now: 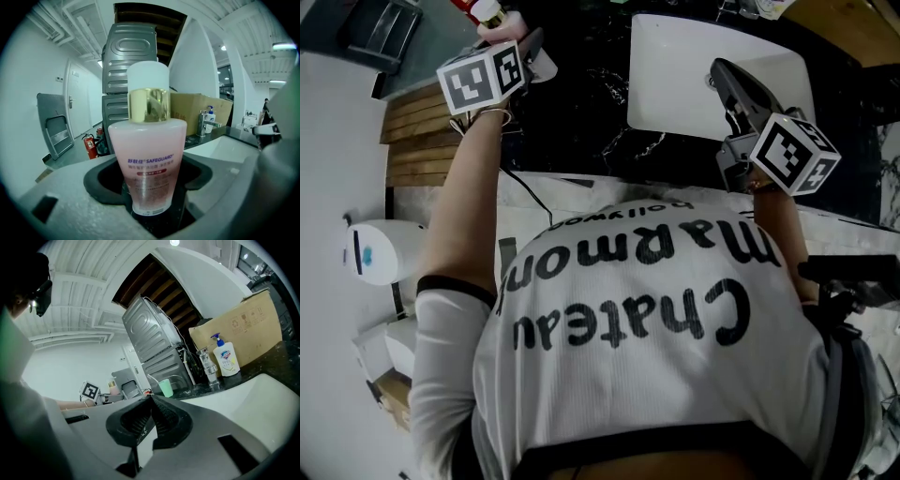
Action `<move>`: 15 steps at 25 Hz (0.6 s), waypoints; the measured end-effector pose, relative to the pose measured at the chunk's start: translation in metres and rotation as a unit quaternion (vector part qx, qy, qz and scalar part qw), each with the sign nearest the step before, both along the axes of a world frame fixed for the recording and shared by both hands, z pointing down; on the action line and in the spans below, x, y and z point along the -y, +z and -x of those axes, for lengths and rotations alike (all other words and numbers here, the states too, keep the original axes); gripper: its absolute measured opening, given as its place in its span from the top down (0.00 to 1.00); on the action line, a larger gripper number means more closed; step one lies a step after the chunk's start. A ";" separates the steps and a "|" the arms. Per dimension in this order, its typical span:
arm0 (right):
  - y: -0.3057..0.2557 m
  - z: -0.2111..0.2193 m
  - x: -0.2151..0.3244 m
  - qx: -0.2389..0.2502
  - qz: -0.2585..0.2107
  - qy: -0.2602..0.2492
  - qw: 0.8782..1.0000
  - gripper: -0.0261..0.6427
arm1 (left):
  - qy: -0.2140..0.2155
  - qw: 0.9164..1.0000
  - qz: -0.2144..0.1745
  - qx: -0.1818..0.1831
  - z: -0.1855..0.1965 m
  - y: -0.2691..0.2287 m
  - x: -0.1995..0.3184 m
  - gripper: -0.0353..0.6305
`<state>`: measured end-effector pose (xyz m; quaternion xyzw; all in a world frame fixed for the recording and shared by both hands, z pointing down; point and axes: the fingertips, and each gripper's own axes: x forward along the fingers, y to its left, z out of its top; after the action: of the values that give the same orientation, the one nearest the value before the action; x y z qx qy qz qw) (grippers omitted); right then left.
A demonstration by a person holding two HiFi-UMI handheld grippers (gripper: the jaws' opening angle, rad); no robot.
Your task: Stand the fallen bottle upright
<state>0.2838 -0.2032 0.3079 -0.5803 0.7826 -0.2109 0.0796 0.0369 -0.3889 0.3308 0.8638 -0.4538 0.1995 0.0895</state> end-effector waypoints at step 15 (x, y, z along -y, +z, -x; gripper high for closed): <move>-0.022 0.058 -0.010 -0.009 0.005 0.054 0.998 0.95 | 0.076 0.997 -0.003 -0.022 -0.004 0.000 0.005 0.46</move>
<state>0.2256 -0.1935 0.2858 -0.6239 0.7498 -0.2049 0.0811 0.0413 -0.3934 0.3307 0.9005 -0.3851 0.1848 0.0812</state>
